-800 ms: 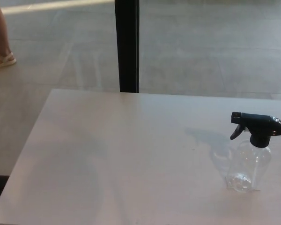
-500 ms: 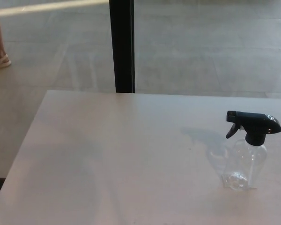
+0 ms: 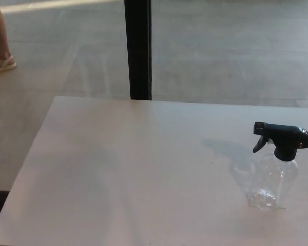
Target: The robot uses its right hand to grab and lift the lid of the spray bottle kept in the middle of the desk and places the lid on the right side of the bottle
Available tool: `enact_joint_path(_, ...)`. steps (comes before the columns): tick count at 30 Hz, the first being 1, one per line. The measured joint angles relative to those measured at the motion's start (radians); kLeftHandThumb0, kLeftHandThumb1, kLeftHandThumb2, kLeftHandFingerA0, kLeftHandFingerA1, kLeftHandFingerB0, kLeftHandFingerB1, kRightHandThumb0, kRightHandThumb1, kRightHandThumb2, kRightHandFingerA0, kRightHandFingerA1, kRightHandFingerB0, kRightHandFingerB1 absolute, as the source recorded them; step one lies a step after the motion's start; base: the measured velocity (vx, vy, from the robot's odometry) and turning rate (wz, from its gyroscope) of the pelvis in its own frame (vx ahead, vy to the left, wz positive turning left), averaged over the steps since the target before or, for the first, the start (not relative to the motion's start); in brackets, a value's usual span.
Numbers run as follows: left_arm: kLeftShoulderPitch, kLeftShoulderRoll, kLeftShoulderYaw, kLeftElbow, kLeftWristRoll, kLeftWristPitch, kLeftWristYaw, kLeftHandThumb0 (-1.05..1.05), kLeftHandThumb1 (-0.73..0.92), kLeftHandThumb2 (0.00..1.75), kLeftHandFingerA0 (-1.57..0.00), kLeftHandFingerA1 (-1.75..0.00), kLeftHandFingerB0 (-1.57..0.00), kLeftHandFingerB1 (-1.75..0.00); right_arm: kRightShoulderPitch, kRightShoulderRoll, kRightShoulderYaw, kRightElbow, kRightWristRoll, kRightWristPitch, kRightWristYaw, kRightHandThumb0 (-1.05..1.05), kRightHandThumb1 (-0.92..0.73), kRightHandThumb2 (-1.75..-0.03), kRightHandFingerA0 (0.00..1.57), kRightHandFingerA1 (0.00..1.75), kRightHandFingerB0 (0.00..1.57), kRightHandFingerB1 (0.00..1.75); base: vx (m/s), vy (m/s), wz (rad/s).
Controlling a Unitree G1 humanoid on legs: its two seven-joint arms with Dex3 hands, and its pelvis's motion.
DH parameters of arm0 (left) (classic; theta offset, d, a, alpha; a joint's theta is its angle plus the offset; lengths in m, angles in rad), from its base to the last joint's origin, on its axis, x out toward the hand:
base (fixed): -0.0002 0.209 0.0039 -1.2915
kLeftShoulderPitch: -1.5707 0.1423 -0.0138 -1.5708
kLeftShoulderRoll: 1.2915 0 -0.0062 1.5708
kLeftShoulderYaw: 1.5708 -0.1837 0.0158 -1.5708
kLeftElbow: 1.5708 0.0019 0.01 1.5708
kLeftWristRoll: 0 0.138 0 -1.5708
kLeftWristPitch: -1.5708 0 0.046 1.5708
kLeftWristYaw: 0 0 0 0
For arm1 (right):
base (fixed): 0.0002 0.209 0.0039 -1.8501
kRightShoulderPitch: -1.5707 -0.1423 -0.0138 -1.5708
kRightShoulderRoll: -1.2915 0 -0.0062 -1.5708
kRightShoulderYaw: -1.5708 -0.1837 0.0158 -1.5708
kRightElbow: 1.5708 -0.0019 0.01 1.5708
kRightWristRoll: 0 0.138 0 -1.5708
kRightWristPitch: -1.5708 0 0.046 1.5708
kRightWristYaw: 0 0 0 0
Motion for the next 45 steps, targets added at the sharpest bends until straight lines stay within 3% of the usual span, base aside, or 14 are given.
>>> enact_joint_path(2, 0.0, 0.0, 0.0, 0.001, -0.001, 0.0, 0.0, -0.86, 0.89, 0.67, -0.53, -0.5, -0.37, -0.4, -0.014, 0.0, 0.041, -0.071, -0.005, 0.0, 0.013, -0.87, -0.62, -1.03, 0.3, 0.65, 0.07, 0.33, 0.0, 0.0, 0.0)
enact_joint_path(5, -0.001, 0.0, 0.0, 0.002, -0.001, 0.0, 0.0, -0.91, 0.73, 1.11, -0.49, -0.59, -0.33, -0.51, -0.018, 0.001, 0.076, -0.166, -0.006, 0.005, 0.03, -0.81, -0.71, -0.62, 0.37, 0.42, 0.19, 0.3, 0.0, 0.0, 0.0)
enact_joint_path(6, -0.001, 0.0, 0.0, 0.002, -0.001, 0.0, 0.0, -0.88, 0.88, 0.67, -0.55, -0.5, -0.38, -0.4, -0.018, 0.001, 0.088, -0.2, -0.005, 0.009, 0.038, -0.8, -0.7, -0.62, 0.41, 0.39, 0.22, 0.3, 0.0, 0.0, 0.0)
enact_joint_path(9, -0.004, 0.0, 0.0, 0.002, -0.001, 0.0, 0.0, -0.91, 0.73, 1.11, -0.49, -0.6, -0.34, -0.52, -0.018, 0.001, 0.126, -0.298, -0.003, 0.025, 0.061, -0.89, -0.6, -0.93, 0.33, 0.5, 0.17, 0.41, 0.0, 0.0, 0.0)
enact_joint_path(10, -0.004, 0.0, 0.0, 0.002, -0.001, 0.0, 0.0, -0.89, 0.88, 0.66, -0.56, -0.51, -0.4, -0.4, -0.018, 0.001, 0.139, -0.327, -0.003, 0.03, 0.068, -0.79, -0.69, -0.62, 0.42, 0.38, 0.24, 0.3, 0.0, 0.0, 0.0)
enact_joint_path(16, -0.005, -0.001, 0.0, 0.003, -0.001, 0.0, 0.0, -0.89, 0.88, 0.66, -0.57, -0.52, -0.39, -0.41, -0.016, 0.0, 0.28, -0.525, -0.019, 0.064, 0.127, -0.73, -0.56, -1.01, 0.44, 0.6, 0.27, 0.44, 0.0, 0.0, 0.0)
enact_joint_path(22, -0.001, -0.001, 0.0, 0.002, -0.001, 0.0, 0.0, -0.88, 0.9, 0.66, -0.56, -0.5, -0.39, -0.42, -0.005, -0.018, 0.455, -0.684, -0.076, 0.085, 0.205, -0.8, -0.73, -0.63, 0.43, 0.54, 0.45, 0.36, 0.0, 0.0, 0.0)
enact_joint_path(24, 0.0, 0.0, 0.0, 0.002, -0.001, 0.0, 0.0, -0.92, 0.74, 1.11, -0.51, -0.6, -0.33, -0.52, -0.005, -0.03, 0.515, -0.733, -0.099, 0.098, 0.237, -0.85, -0.65, -0.72, 0.42, 0.55, 0.41, 0.39, 0.0, 0.0, 0.0)
enact_joint_path(25, 0.0, 0.0, 0.0, 0.003, -0.001, 0.0, 0.0, -0.89, 0.89, 0.67, -0.56, -0.51, -0.38, -0.41, -0.005, -0.036, 0.535, -0.748, -0.109, 0.102, 0.249, -0.85, -0.66, -0.72, 0.4, 0.54, 0.38, 0.39, 0.0, 0.0, 0.0)
enact_joint_path(28, -0.001, 0.0, 0.0, 0.003, -0.001, 0.0, -0.001, -0.87, 0.71, 1.11, -0.48, -0.6, -0.3, -0.51, -0.015, -0.06, 0.608, -0.786, -0.144, 0.124, 0.293, -0.8, -0.77, -0.63, 0.42, 0.52, 0.41, 0.36, 0.0, 0.0, 0.0)
enact_joint_path(29, -0.001, 0.0, 0.0, 0.003, -0.001, 0.0, -0.001, -0.87, 0.89, 0.66, -0.55, -0.5, -0.39, -0.4, -0.023, -0.065, 0.631, -0.794, -0.157, 0.132, 0.308, -0.8, -0.77, -0.64, 0.42, 0.52, 0.42, 0.35, 0.0, 0.0, 0.0)
enact_joint_path(39, 0.002, 0.0, 0.0, 0.003, -0.005, 0.0, -0.002, -0.89, 0.9, 0.67, -0.56, -0.5, -0.38, -0.4, -0.071, -0.072, 0.74, -0.816, -0.289, 0.172, 0.372, -0.77, -0.75, -0.63, 0.63, 0.62, 0.62, 0.41, 0.0, 0.0, 0.0)
enact_joint_path(40, 0.004, 0.0, 0.0, 0.002, -0.006, 0.0, -0.004, -0.92, 0.76, 1.13, -0.49, -0.6, -0.32, -0.52, -0.071, -0.063, 0.745, -0.817, -0.309, 0.172, 0.369, -0.76, -0.74, -0.63, 0.67, 0.61, 0.64, 0.42, 0.0, 0.0, 0.0)
enact_joint_path(45, 0.015, 0.003, -0.02, 0.001, -0.005, -0.009, -0.007, -0.9, 0.91, 0.67, -0.56, -0.51, -0.37, -0.4, -0.071, -0.047, 0.763, -0.818, -0.378, 0.166, 0.365, -0.79, -0.75, -0.63, 0.7, 0.61, 0.66, 0.43, 0.0, 0.0, 0.0)
